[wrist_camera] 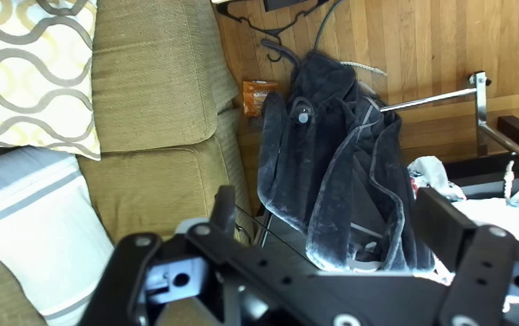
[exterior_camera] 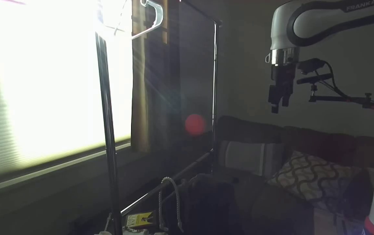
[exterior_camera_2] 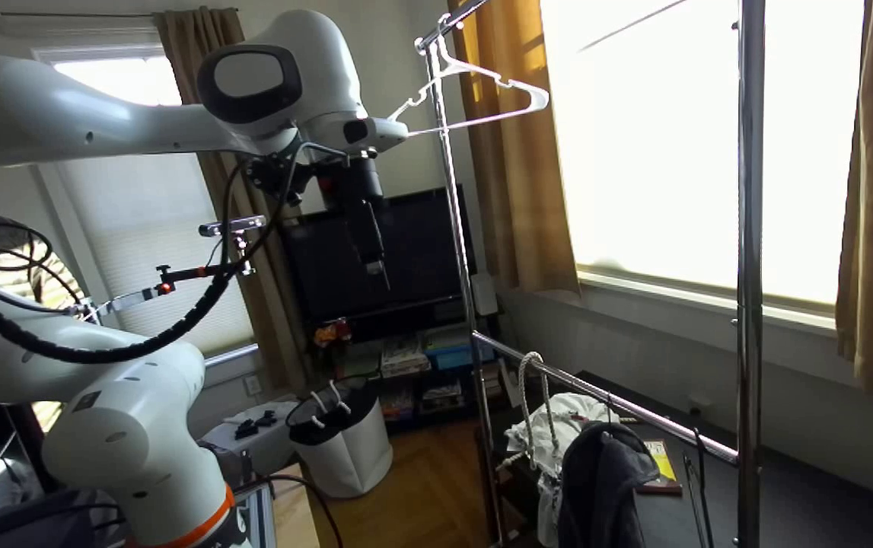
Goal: Hang the rope on the coat hanger
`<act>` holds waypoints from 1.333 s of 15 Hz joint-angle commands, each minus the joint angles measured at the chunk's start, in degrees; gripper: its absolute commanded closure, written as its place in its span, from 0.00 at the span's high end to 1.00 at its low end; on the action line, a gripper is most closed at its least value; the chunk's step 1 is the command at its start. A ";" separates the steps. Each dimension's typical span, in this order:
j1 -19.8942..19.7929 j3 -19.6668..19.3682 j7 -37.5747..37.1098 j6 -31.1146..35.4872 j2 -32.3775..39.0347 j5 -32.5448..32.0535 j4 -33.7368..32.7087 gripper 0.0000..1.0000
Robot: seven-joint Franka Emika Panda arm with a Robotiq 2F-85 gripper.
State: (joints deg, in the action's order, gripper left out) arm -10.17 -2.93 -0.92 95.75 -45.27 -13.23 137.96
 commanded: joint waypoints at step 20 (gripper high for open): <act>10.92 6.11 -8.50 19.89 44.19 3.49 -17.24 1.00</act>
State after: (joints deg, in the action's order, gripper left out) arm 0.09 3.83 -9.41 115.73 -1.09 -9.74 120.79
